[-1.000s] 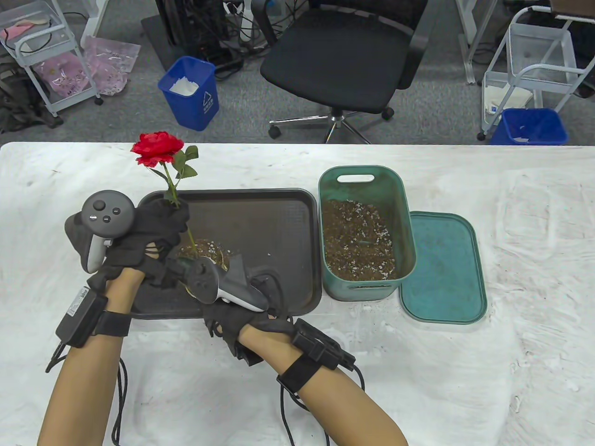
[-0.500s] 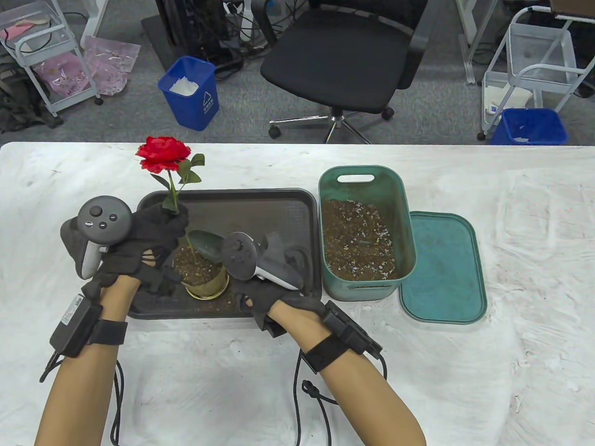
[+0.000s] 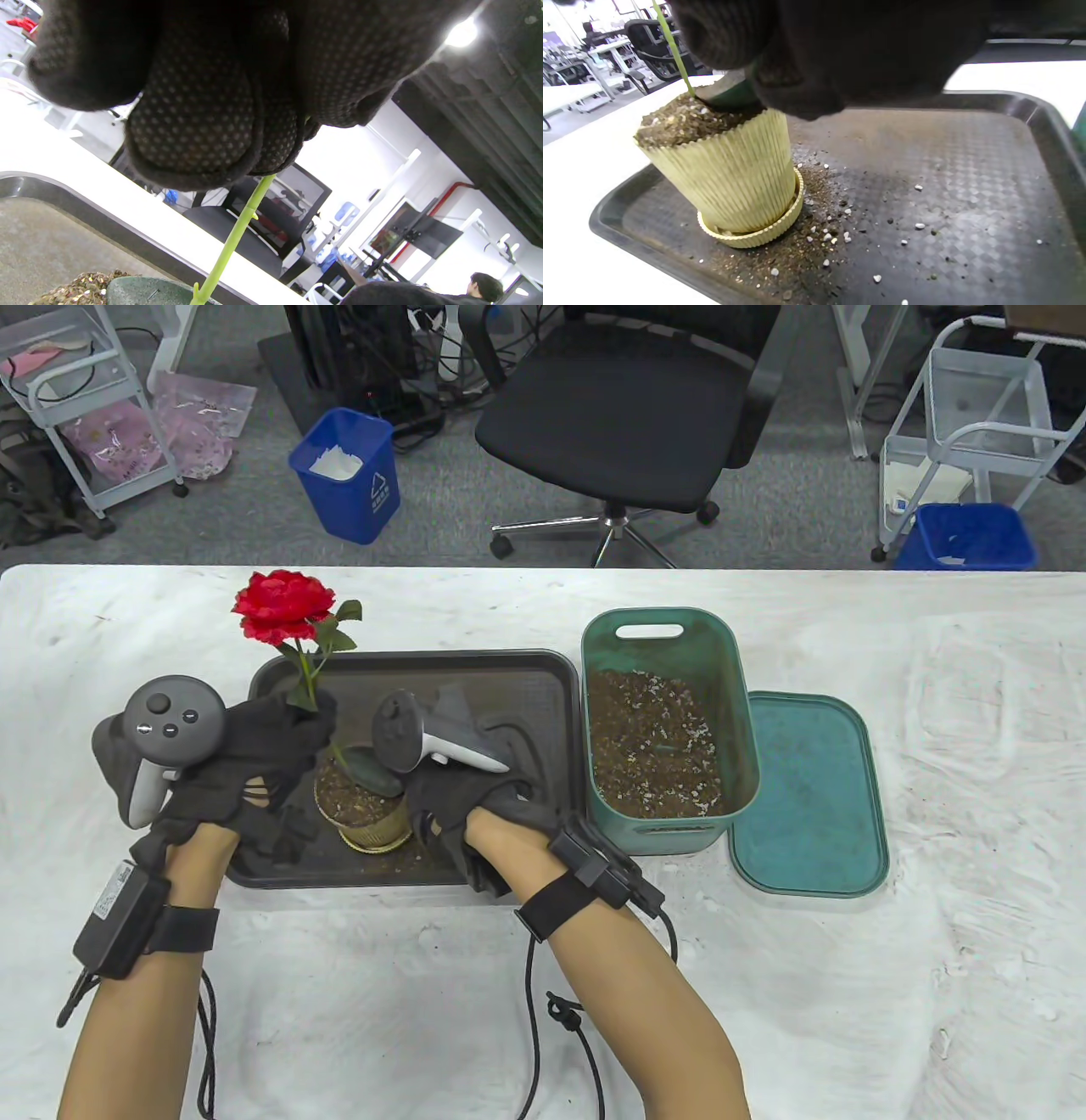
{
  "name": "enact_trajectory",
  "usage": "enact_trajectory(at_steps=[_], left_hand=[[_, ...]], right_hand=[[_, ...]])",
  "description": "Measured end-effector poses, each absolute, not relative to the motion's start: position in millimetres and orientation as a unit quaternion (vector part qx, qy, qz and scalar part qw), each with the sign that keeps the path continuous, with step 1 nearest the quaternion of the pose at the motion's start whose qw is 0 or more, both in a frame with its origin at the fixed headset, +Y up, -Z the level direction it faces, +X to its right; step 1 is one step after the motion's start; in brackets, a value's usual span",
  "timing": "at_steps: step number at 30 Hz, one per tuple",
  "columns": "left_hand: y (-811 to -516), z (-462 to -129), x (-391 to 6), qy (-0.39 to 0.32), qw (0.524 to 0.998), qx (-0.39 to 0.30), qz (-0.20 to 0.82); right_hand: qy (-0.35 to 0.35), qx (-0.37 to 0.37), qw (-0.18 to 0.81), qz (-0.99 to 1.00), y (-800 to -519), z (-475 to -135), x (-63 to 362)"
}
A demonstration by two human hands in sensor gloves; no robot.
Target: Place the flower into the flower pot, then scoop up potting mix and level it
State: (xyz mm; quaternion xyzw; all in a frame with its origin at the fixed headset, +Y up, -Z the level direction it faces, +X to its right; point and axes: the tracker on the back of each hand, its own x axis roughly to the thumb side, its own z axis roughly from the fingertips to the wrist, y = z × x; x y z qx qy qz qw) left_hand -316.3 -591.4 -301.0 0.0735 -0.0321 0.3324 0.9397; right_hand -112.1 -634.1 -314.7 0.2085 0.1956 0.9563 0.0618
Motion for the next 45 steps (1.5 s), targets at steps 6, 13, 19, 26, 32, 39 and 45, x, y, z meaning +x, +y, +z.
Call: enact_trajectory(at_steps=[6,13,19,26,32,39,45], left_hand=[[-593,-301,-324,-0.022,0.938,0.072,0.339],[-596,-309,-323,-0.018,0.933,0.062,0.355],[-594,-314,-317,-0.03,0.937,0.053,0.345],[-596,-315,-319,-0.035,0.931,0.05,0.36],[-596,-315,-322,-0.047,0.928,0.041,0.366],[-597,-313,-326,-0.055,0.926,0.046,0.372],[-601,-317,-330,-0.045,0.921,0.051,0.383]], right_hand=[[0.174,0.205,0.053,0.962,-636,-305,-114],[0.149,0.157,0.189,0.958,-623,-304,-81],[0.155,0.147,0.178,0.96,-635,-307,-81],[0.145,0.146,0.189,0.96,-639,-303,-81],[0.118,0.205,0.191,0.953,-633,-312,-91],[0.191,0.189,0.143,0.953,-640,-318,-102],[0.174,0.194,0.116,0.958,-644,-308,-104]])
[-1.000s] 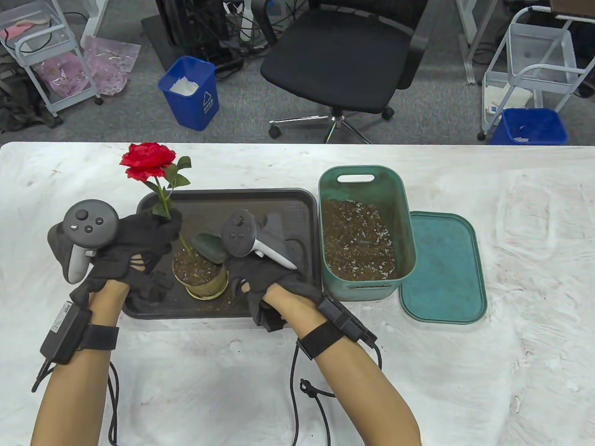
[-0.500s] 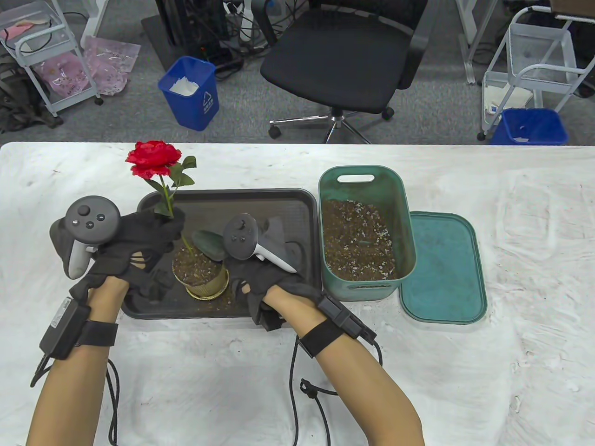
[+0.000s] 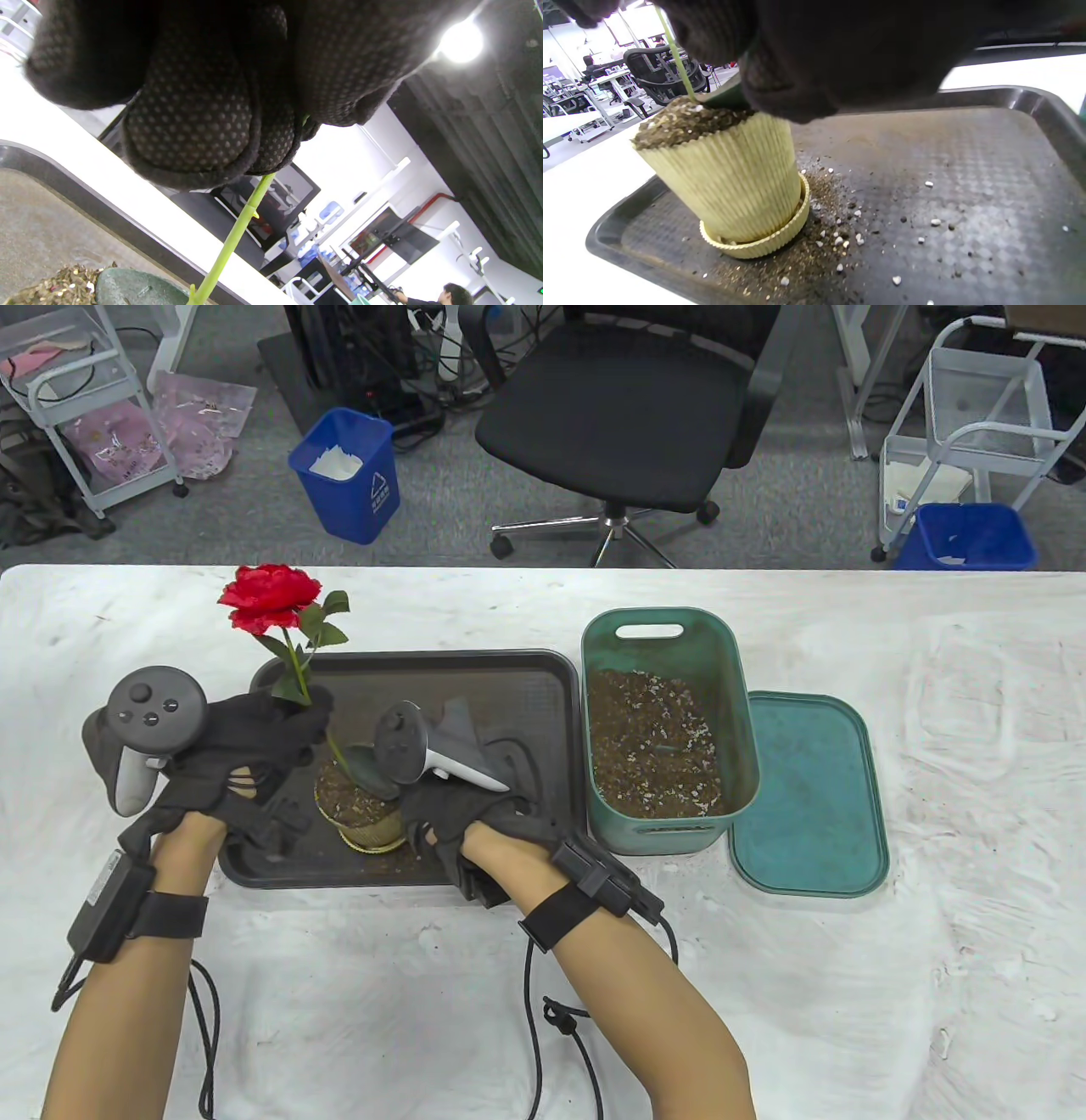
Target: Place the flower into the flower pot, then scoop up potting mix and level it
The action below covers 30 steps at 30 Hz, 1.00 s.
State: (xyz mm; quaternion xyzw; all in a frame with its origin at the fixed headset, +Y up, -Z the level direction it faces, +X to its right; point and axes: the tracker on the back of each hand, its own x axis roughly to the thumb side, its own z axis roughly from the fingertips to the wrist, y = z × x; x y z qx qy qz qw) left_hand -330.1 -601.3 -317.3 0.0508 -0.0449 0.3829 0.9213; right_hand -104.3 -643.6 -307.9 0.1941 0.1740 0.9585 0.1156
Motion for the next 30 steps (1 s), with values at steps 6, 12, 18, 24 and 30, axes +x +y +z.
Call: enact_trajectory(at_steps=[6,12,18,24,30], left_hand=[[-601,-318,-326,-0.054,0.921,0.048,0.382],[-599,-319,-319,-0.047,0.925,0.051,0.374],[-598,-327,-315,-0.031,0.933,0.053,0.355],[-595,-328,-307,-0.032,0.94,0.052,0.335],[-593,-326,-308,-0.031,0.942,0.052,0.331]], right_hand=[[0.122,0.179,0.208,0.954,-640,-304,-90],[0.123,0.178,0.19,0.958,-642,-296,-84],[0.068,0.161,0.266,0.948,-625,-267,-41],[0.09,0.222,0.222,0.945,-641,-249,-57],[0.098,0.219,0.206,0.949,-644,-251,-63]])
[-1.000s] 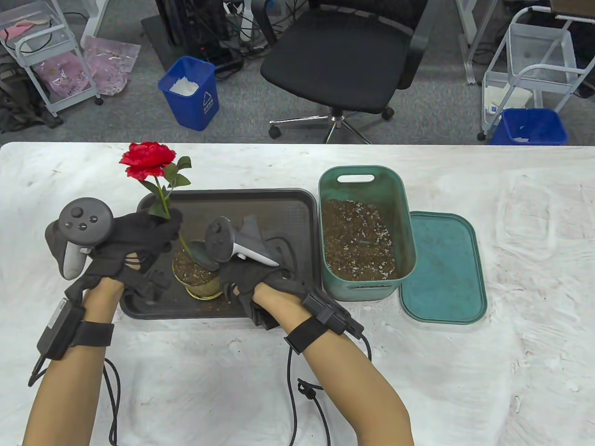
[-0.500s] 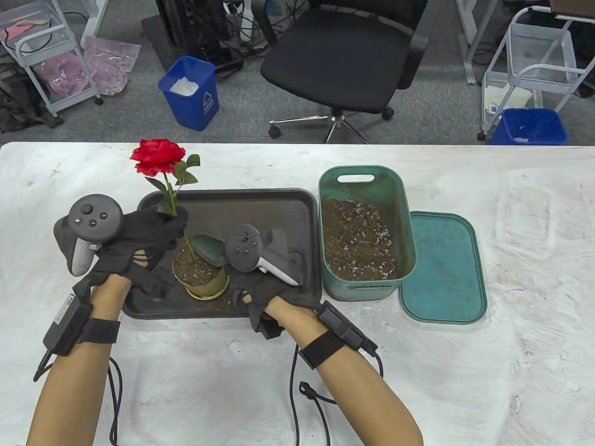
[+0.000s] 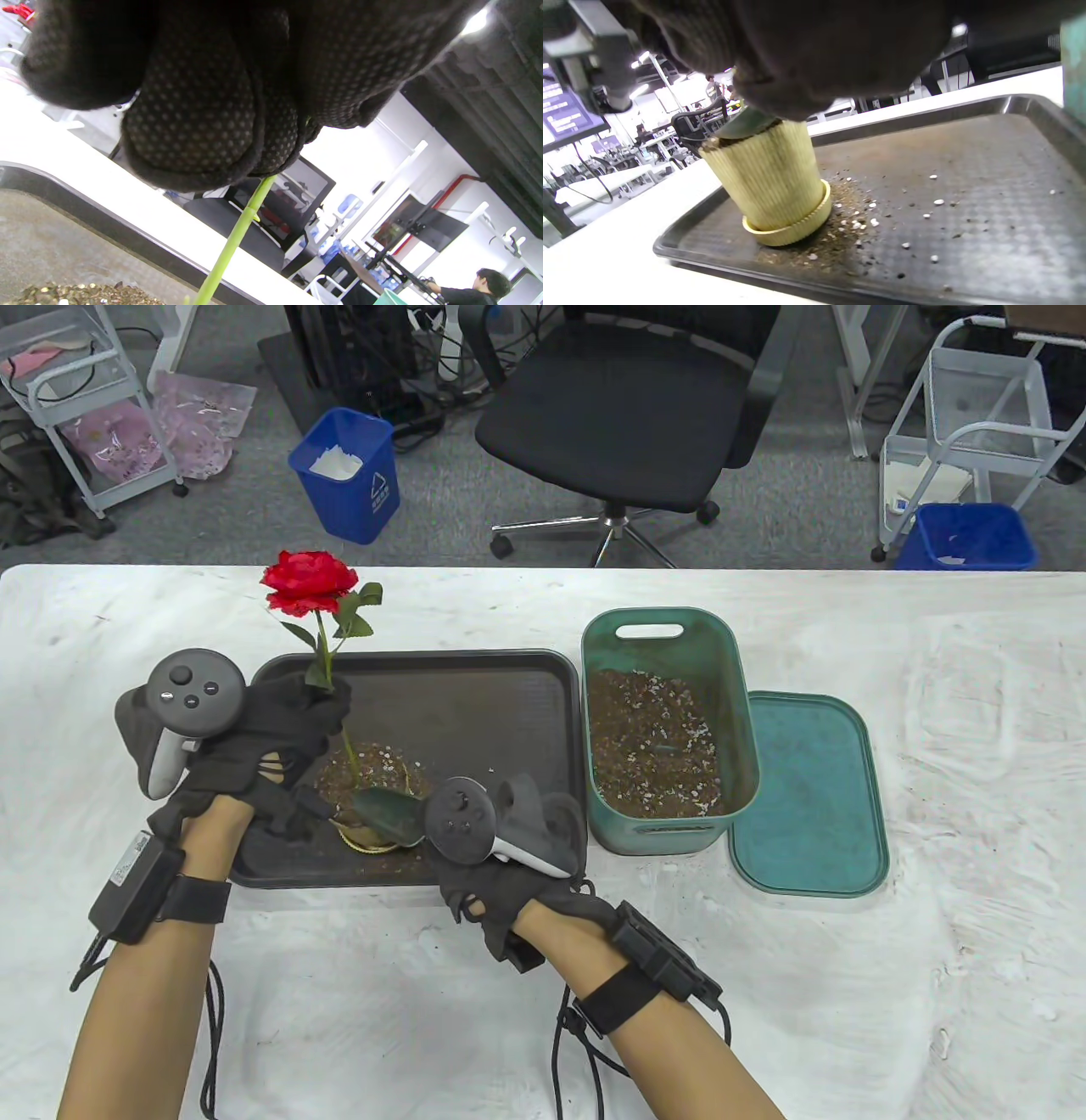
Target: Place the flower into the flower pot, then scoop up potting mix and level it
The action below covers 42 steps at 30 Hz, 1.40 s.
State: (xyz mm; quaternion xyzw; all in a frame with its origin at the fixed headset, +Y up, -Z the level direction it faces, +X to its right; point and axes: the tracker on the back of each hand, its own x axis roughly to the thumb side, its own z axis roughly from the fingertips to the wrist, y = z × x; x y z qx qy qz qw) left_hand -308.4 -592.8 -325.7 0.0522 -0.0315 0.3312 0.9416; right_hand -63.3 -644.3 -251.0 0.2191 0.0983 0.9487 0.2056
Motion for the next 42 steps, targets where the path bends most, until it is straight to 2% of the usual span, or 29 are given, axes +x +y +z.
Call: enact_trajectory(at_steps=[3,8,13,18,21,25,27,29,33,42], left_hand=[[-593,-325,-310,-0.029,0.941,0.053,0.332],[-593,-325,-309,-0.024,0.941,0.055,0.332],[-595,-324,-310,-0.023,0.941,0.061,0.333],[-597,-325,-310,-0.022,0.938,0.065,0.34],[-598,-325,-309,-0.024,0.937,0.069,0.341],[-596,-327,-308,-0.023,0.94,0.069,0.332],[-597,-328,-307,-0.02,0.94,0.067,0.333],[-596,-327,-306,-0.018,0.944,0.07,0.322],[-595,-325,-306,-0.015,0.946,0.068,0.318],[-602,-300,-316,0.005,0.948,0.066,0.31]], right_hand=[[0.073,0.216,0.219,0.949,-636,-252,-74],[0.052,0.209,0.148,0.965,-632,-256,-114],[0.11,0.175,0.138,0.969,-643,-254,-130],[0.16,0.143,0.119,0.969,-642,-257,-140],[0.164,0.134,0.116,0.97,-645,-260,-141],[0.126,0.149,0.123,0.973,-643,-253,-137],[0.062,0.173,0.141,0.973,-636,-246,-127],[0.034,0.177,0.163,0.97,-627,-237,-110],[0.065,0.157,0.201,0.965,-615,-220,-68],[0.023,0.074,0.219,0.973,-614,-210,4]])
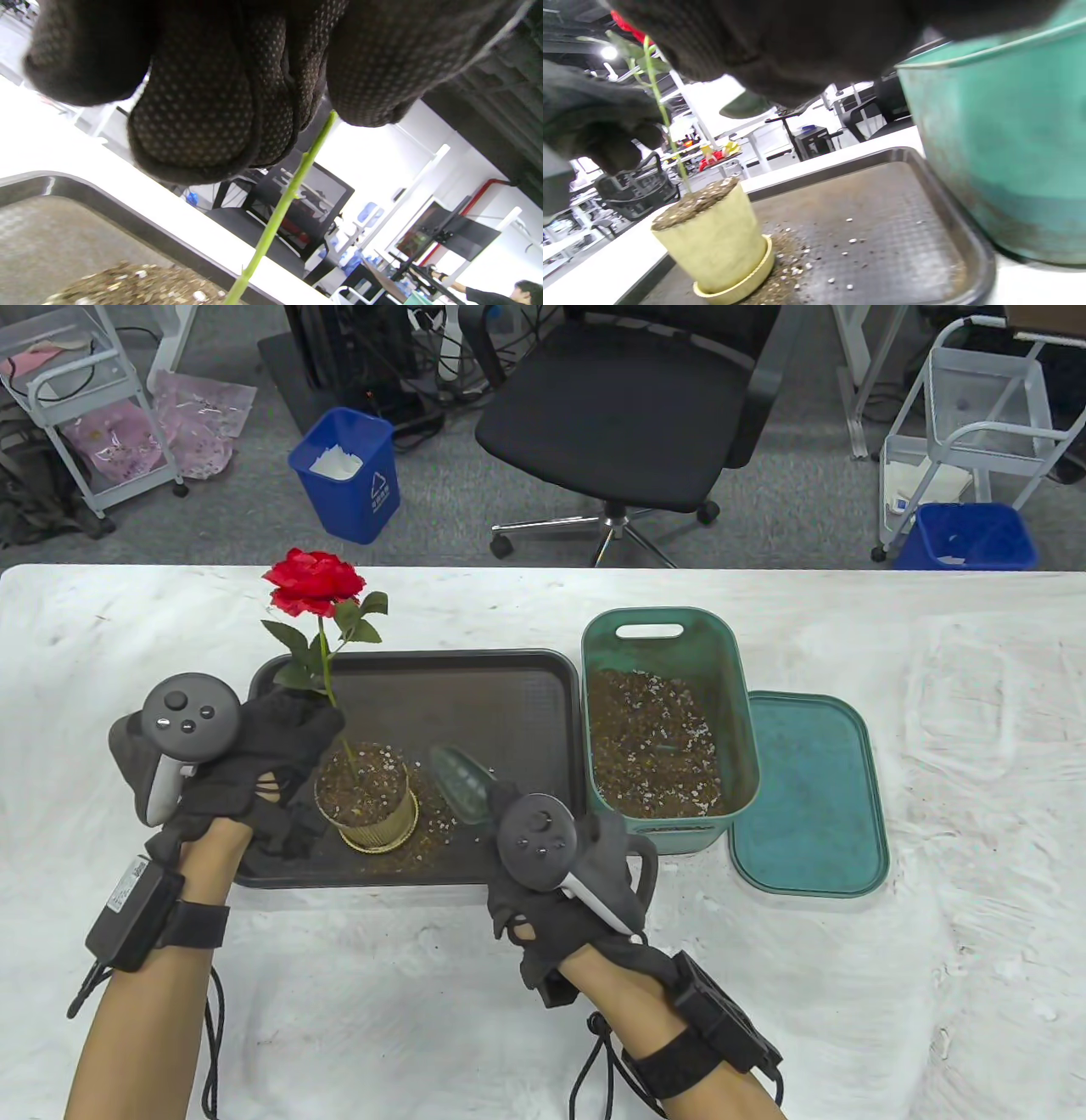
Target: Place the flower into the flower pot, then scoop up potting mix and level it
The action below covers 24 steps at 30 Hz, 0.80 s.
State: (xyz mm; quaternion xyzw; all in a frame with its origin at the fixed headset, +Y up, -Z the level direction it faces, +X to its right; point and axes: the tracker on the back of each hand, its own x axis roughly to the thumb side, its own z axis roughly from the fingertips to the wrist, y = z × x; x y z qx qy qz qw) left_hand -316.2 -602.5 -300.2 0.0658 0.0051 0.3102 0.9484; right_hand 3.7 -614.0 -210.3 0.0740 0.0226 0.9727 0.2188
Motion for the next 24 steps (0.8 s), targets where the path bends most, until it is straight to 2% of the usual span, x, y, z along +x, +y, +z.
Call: enact_trajectory(at_steps=[3,7,10,15,20,24], left_hand=[[-606,-288,-325,0.0,0.943,0.071,0.326],[-610,-253,-334,-0.008,0.928,0.133,0.349],[-615,-225,-338,-0.018,0.93,0.18,0.321],[-632,-202,-344,-0.03,0.916,0.197,0.349],[-644,-197,-347,-0.034,0.92,0.199,0.336],[-656,-191,-350,-0.027,0.939,0.202,0.277]], right_hand=[[0.005,0.064,0.216,0.974,-615,-207,12],[-0.01,0.059,0.198,0.978,-621,-206,17],[-0.005,0.071,0.205,0.976,-627,-213,17],[0.007,0.037,0.206,0.978,-638,-231,8],[0.042,0.01,0.147,0.988,-663,-257,-18],[0.059,-0.007,0.082,0.995,-701,-277,-54]])
